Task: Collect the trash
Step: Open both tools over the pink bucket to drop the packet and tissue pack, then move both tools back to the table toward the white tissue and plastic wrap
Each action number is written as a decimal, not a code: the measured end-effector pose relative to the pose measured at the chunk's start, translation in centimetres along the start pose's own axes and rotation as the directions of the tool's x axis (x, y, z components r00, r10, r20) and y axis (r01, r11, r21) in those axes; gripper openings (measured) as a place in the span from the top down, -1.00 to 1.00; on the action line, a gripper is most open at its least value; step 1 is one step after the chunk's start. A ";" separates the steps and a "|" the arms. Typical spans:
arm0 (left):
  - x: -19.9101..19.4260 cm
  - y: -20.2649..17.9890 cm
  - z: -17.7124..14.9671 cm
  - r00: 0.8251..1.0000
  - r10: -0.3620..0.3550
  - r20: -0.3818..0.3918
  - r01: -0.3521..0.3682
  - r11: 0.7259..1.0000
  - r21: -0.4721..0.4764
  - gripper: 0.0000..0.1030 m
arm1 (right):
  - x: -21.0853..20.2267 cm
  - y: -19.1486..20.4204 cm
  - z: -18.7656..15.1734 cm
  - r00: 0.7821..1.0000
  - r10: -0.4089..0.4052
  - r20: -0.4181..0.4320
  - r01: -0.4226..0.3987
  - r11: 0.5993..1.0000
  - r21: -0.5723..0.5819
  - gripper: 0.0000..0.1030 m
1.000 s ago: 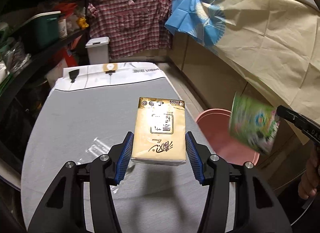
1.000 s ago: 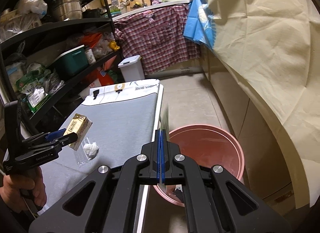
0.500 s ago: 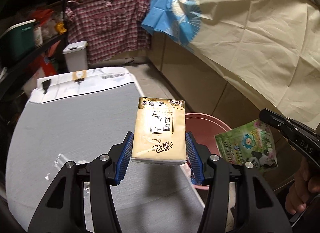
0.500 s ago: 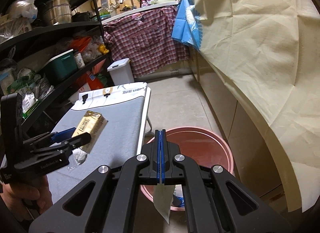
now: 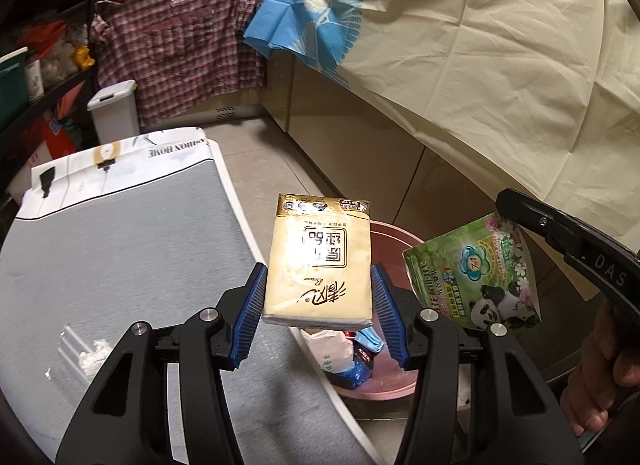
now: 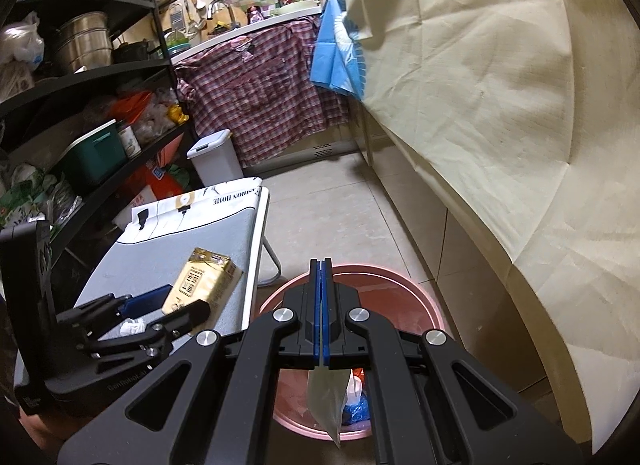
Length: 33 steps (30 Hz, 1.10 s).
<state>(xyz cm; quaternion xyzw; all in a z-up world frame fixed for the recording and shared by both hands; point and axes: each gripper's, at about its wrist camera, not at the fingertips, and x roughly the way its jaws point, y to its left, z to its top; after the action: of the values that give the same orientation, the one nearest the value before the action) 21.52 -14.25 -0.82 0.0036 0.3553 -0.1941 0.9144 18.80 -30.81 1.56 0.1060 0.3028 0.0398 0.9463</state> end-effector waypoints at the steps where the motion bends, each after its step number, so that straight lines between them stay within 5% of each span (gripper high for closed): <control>1: 0.3 -0.2 0.1 1.000 -0.002 -0.002 0.002 1.000 0.003 -0.01 | 0.1 -0.1 0.0 1.000 -0.002 -0.001 0.002 1.000 0.001 0.99; 8: 1.7 -0.8 0.5 1.000 0.006 -0.022 -0.006 1.000 0.022 -0.02 | 0.9 -0.4 0.1 1.000 -0.008 -0.011 0.008 1.000 0.006 0.99; 12: 1.8 -0.6 0.6 1.000 0.018 -0.021 -0.017 1.000 0.024 -0.14 | 1.7 -0.1 0.0 0.998 -0.045 -0.032 0.045 0.999 -0.017 0.82; 15: 1.8 -0.3 0.7 0.999 0.025 -0.020 -0.025 1.000 0.010 -0.15 | 1.3 -0.4 0.1 0.999 -0.052 -0.004 0.052 0.999 0.005 -0.06; 33: -1.9 2.9 -0.4 0.998 0.063 0.016 -0.063 0.998 -0.019 -0.15 | 0.4 0.9 -0.4 0.997 -0.034 0.069 0.035 0.999 -0.008 0.04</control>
<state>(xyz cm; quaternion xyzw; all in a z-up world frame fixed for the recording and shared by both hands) 21.03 -10.90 -0.27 0.0047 0.3494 -0.1621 0.9228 18.95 -29.78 1.22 0.0978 0.2716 0.0213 0.9572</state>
